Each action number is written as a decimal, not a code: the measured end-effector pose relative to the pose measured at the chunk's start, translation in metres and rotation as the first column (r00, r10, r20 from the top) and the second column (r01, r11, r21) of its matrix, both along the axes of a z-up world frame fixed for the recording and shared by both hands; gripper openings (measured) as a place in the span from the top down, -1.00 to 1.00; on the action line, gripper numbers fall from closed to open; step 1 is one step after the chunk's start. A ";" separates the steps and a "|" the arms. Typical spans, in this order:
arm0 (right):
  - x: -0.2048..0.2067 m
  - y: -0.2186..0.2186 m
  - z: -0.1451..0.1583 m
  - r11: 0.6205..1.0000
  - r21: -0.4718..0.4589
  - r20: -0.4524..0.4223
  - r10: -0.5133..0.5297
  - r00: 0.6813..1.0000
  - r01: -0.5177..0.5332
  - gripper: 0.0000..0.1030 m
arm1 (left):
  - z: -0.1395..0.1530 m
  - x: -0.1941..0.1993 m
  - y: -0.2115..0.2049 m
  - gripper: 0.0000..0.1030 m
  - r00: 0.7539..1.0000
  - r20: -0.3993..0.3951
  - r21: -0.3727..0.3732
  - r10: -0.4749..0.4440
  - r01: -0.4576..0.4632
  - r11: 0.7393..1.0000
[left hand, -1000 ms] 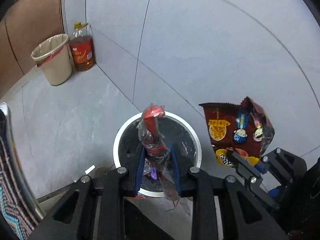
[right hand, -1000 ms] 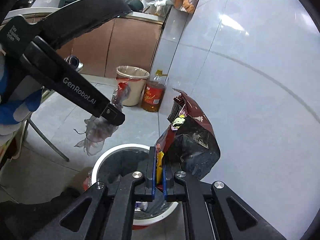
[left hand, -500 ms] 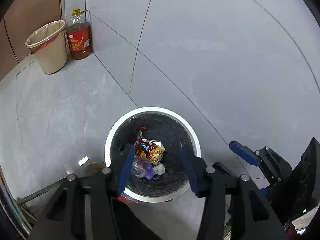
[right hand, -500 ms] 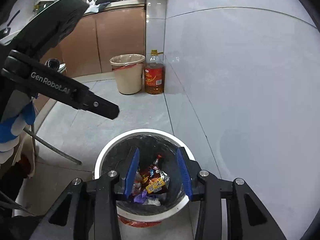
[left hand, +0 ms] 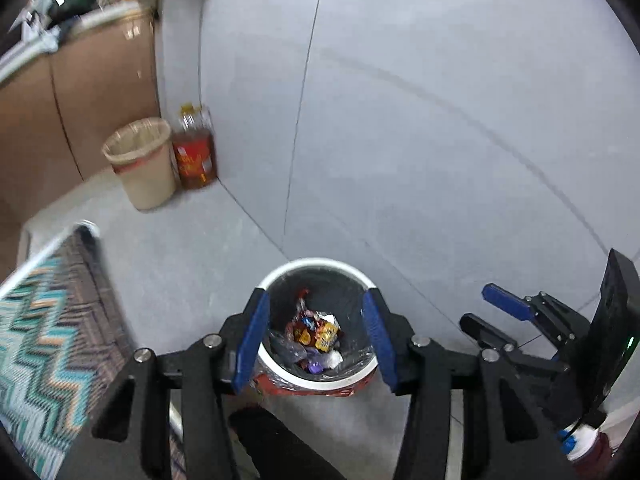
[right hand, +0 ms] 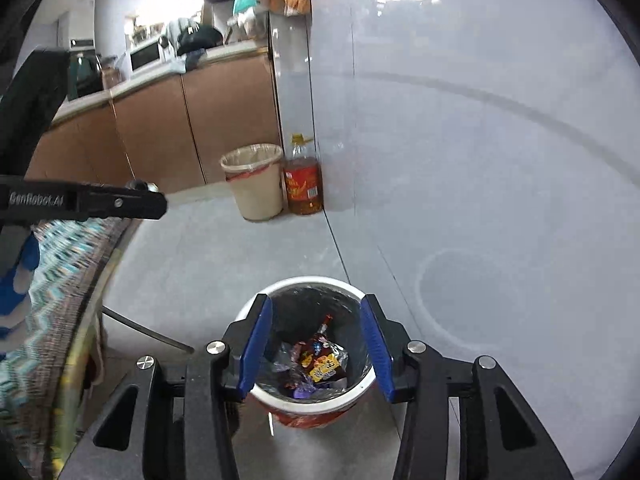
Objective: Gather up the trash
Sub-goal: 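Move both open tools back over the remaining trash on the cloth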
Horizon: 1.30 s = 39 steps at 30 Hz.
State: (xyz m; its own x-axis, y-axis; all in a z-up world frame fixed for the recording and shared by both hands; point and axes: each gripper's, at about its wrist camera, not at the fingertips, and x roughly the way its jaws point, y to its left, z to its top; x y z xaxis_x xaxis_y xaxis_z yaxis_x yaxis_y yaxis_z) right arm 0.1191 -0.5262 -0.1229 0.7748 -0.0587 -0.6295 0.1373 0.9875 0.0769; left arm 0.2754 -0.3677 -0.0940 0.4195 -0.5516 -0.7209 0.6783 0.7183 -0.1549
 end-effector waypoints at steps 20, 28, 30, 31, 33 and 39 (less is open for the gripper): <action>-0.086 0.130 0.142 0.972 0.031 0.262 0.218 0.940 -0.234 0.04 | 0.099 -0.109 0.219 0.08 0.961 0.206 -0.068 0.185 -0.175 0.982; -0.072 0.186 0.153 0.949 -0.008 0.268 0.305 0.914 -0.314 -0.03 | 0.088 -0.109 0.331 0.00 0.918 0.192 -0.082 0.347 -0.337 0.938; -0.066 0.197 0.153 0.944 0.002 0.264 0.318 0.911 -0.330 -0.03 | 0.084 -0.105 0.354 -0.04 0.912 0.166 -0.089 0.376 -0.366 0.926; -0.061 0.201 0.152 0.941 0.005 0.261 0.325 0.909 -0.338 -0.03 | 0.080 -0.100 0.370 -0.05 0.905 0.146 -0.092 0.398 -0.389 0.917; -0.055 0.215 0.152 0.933 0.003 0.250 0.349 0.903 -0.361 -0.03 | 0.073 -0.097 0.391 -0.05 0.893 0.124 -0.091 0.433 -0.424 0.901; -0.026 0.259 0.144 0.901 -0.009 0.205 0.426 0.881 -0.433 -0.03 | 0.030 -0.069 0.455 -0.18 0.843 -0.039 -0.102 0.536 -0.537 0.837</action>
State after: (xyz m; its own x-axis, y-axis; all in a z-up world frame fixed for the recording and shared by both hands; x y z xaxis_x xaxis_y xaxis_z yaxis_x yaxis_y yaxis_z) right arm 0.0928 -0.2673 0.0213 0.8272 0.3280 -0.4563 -0.3213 0.9422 0.0948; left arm 0.2066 0.0873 -0.0637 0.6661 -0.3140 -0.6766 0.1896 0.9486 -0.2535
